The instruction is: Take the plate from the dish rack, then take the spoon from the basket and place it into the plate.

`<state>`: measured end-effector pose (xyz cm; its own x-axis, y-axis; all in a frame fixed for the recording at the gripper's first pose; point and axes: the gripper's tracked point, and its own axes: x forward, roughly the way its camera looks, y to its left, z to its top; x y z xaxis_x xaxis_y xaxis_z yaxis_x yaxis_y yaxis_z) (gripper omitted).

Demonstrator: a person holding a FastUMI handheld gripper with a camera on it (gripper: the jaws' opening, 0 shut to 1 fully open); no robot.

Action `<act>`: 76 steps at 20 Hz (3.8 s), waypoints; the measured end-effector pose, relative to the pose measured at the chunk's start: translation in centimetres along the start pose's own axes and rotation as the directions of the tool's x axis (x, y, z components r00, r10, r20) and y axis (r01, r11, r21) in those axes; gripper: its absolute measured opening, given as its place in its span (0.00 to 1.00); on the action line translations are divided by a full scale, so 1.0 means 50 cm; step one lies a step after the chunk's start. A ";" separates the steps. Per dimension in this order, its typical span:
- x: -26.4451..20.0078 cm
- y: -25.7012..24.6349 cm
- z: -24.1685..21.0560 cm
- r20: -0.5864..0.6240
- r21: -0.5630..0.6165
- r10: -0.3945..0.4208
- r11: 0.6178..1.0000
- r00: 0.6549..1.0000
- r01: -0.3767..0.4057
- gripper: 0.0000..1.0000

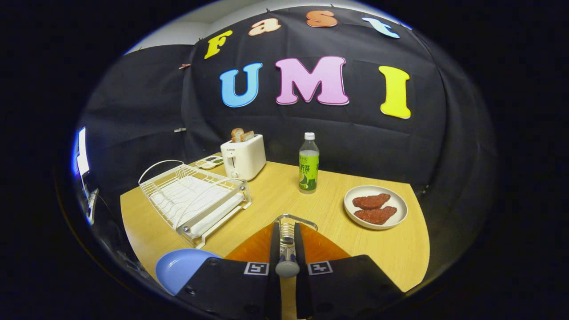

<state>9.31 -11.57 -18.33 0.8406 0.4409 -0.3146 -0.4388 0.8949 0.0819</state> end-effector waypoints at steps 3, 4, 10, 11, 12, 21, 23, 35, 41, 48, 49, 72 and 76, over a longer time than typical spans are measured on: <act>-0.050 0.015 0.051 0.032 0.007 0.029 1.000 0.999 -0.029 0.17; -0.061 0.022 0.061 0.034 0.020 0.039 0.999 0.999 -0.040 0.17; -0.113 0.087 0.100 0.037 0.117 0.106 0.987 0.994 -0.109 0.16; -0.119 0.098 0.104 0.041 0.130 0.116 0.984 0.992 -0.120 0.16; -0.125 0.109 0.106 0.043 0.133 0.128 0.982 0.991 -0.132 0.16; -0.118 0.273 -0.013 -0.064 0.091 0.323 0.944 0.944 -0.316 0.17; -0.105 0.299 -0.033 -0.077 0.049 0.351 0.936 0.933 -0.349 0.17; -0.068 0.370 -0.174 -0.201 -0.075 0.412 0.898 0.889 -0.433 0.19; -0.080 0.353 -0.230 -0.279 -0.058 0.405 0.898 0.871 -0.437 0.21; -0.081 0.342 -0.193 -0.244 -0.002 0.397 0.912 0.885 -0.410 0.42; -0.082 0.336 -0.180 -0.232 0.003 0.393 0.915 0.890 -0.403 0.56; -0.249 0.034 0.297 0.224 0.250 -0.393 0.908 0.892 0.337 0.98; -0.311 0.041 0.357 0.280 0.288 -0.511 0.852 0.813 0.436 0.98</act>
<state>1.00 -15.38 3.59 0.9963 -0.0792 -0.0325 0.0842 0.9752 0.2048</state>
